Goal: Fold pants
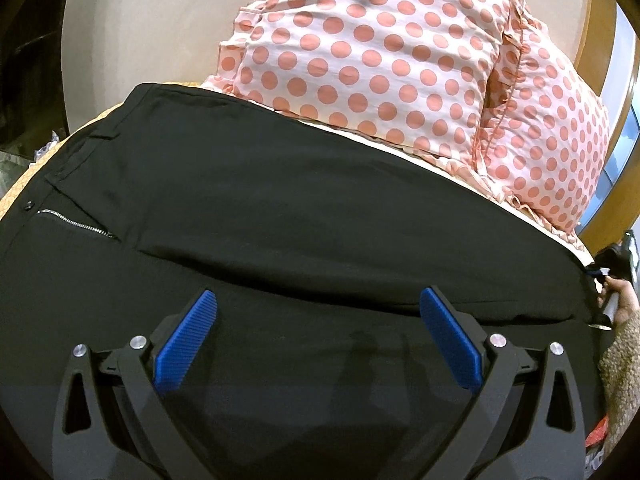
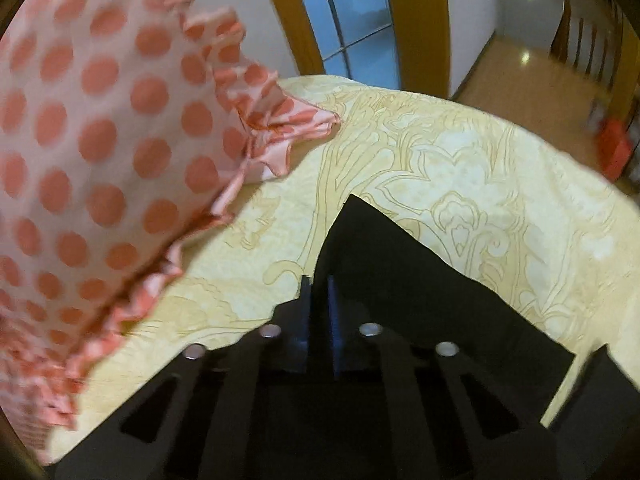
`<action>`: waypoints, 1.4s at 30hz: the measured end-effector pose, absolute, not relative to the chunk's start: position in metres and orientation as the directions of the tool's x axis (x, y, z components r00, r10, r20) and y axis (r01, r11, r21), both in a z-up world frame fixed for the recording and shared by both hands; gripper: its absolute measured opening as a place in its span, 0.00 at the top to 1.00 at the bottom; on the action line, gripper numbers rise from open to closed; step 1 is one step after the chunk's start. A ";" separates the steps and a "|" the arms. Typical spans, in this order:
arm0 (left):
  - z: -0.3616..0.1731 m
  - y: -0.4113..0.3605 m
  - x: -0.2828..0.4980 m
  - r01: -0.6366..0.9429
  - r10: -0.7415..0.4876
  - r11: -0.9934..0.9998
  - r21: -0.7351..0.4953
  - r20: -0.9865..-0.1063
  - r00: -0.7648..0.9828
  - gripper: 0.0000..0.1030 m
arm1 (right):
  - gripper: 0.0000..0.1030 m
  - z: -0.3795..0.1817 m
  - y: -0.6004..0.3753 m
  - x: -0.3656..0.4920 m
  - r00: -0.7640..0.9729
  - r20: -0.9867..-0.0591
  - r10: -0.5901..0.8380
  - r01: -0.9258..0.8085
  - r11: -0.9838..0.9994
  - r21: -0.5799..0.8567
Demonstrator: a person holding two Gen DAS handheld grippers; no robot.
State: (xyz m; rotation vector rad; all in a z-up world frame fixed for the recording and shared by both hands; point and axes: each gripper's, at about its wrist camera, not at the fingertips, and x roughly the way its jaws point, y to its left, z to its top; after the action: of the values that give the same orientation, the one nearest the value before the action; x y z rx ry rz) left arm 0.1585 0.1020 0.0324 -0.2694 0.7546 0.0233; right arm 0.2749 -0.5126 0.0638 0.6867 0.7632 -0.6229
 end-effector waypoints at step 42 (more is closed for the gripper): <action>0.022 0.117 0.171 -0.139 -0.135 0.941 -0.309 -0.718 0.683 0.02 | 0.95 0.051 -0.483 0.308 0.419 -0.810 -0.410 0.796 0.595 0.110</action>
State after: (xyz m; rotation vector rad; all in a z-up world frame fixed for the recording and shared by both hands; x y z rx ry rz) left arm 0.1707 0.1173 0.0218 -0.3561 0.8241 0.0025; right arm 0.3081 -0.4831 0.0512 0.5332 0.8300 -0.8024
